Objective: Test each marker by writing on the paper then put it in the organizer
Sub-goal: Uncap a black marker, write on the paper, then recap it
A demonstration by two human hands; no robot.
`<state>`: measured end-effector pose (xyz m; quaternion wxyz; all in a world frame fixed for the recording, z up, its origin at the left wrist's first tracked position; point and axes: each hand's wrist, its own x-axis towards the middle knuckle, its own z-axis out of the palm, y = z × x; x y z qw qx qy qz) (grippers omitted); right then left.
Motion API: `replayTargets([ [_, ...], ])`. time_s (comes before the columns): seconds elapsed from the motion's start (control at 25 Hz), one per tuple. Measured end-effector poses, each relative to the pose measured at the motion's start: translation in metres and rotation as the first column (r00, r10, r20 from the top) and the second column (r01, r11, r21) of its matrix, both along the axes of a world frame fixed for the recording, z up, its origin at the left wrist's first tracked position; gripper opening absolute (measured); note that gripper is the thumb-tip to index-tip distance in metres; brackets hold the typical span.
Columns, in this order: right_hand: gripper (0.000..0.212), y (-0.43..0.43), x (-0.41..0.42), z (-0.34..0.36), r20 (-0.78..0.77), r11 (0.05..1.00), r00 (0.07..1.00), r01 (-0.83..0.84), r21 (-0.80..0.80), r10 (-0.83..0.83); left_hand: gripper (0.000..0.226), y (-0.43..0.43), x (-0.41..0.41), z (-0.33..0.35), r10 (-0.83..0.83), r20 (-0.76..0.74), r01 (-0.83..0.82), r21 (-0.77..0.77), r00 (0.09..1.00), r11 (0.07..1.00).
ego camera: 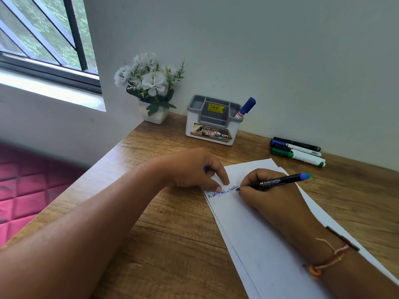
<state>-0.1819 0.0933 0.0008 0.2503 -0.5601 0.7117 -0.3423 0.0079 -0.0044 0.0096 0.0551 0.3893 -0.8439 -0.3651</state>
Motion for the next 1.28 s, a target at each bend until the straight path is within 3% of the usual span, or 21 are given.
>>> replayTargets([
  [0.24, 0.005, -0.003, -0.003, -0.003, 0.051, 0.995, 0.994, 0.098, -0.013, -0.098, 0.023, 0.001, 0.0, 0.001, 0.01, 0.011, -0.01, 0.004, 1.0, 1.0],
  [0.36, 0.006, -0.004, -0.007, 0.0, 0.194, 0.994, 0.975, 0.107, -0.006, -0.103, 0.019, 0.005, 0.001, 0.004, 0.023, 0.011, -0.023, -0.007, 1.0, 1.0],
  [0.44, 0.008, -0.005, -0.01, 0.001, 0.344, 0.994, 0.933, 0.113, -0.01, -0.103, 0.013, 0.008, 0.002, 0.007, 0.119, -0.109, -0.118, 0.02, 0.987, 0.993],
  [0.56, 0.007, -0.007, -0.013, 0.001, 0.552, 0.991, 0.83, 0.124, -0.046, -0.078, 0.014, 0.01, 0.002, 0.009, 0.422, -0.393, -0.296, 0.341, 0.817, 0.892],
  [0.68, 0.012, -0.007, -0.014, 0.005, 0.646, 0.987, 0.761, 0.142, -0.069, -0.064, 0.022, 0.008, -0.001, 0.012, 0.646, -0.533, -0.161, 0.69, 0.546, 0.706],
  [0.8, 0.024, -0.005, -0.014, 0.014, 0.716, 0.987, 0.698, 0.127, -0.098, -0.019, 0.023, 0.011, -0.004, 0.015, 0.71, -0.551, -0.058, 0.771, 0.439, 0.634],
  [1.04, 0.017, 0.002, -0.011, 0.023, 0.733, 0.974, 0.668, 0.049, -0.219, 0.131, 0.018, 0.02, -0.011, 0.014, 0.644, -0.589, 0.017, 0.744, 0.489, 0.668],
  [1.28, 0.022, 0.002, -0.011, 0.024, 0.741, 0.967, 0.657, 0.076, -0.245, 0.136, 0.021, 0.024, -0.014, 0.015, 0.64, -0.565, 0.012, 0.755, 0.521, 0.656],
])
